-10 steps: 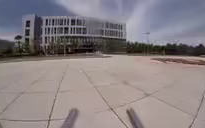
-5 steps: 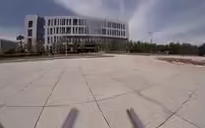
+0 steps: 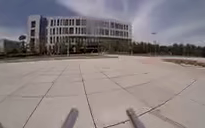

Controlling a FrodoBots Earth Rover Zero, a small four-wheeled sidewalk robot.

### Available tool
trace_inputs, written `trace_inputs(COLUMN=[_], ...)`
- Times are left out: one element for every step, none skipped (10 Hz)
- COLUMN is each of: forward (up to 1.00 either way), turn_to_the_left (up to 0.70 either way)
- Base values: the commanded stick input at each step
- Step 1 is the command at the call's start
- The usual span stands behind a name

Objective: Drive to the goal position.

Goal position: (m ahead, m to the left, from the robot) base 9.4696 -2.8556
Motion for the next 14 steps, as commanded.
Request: trace_inputs(forward=[1.0, 1.0, 1.0, 1.0, 1.0, 1.0, 1.0, 1.0, 1.0, 1.0, 1.0, 1.0, 1.0, 1.0], turn_to_the_left=[0.0, 0.0, 0.0, 0.0, 0.0, 0.0, -0.05, -0.24, -0.4, -0.4, -0.4, -0.4, -0.4, -0.4])
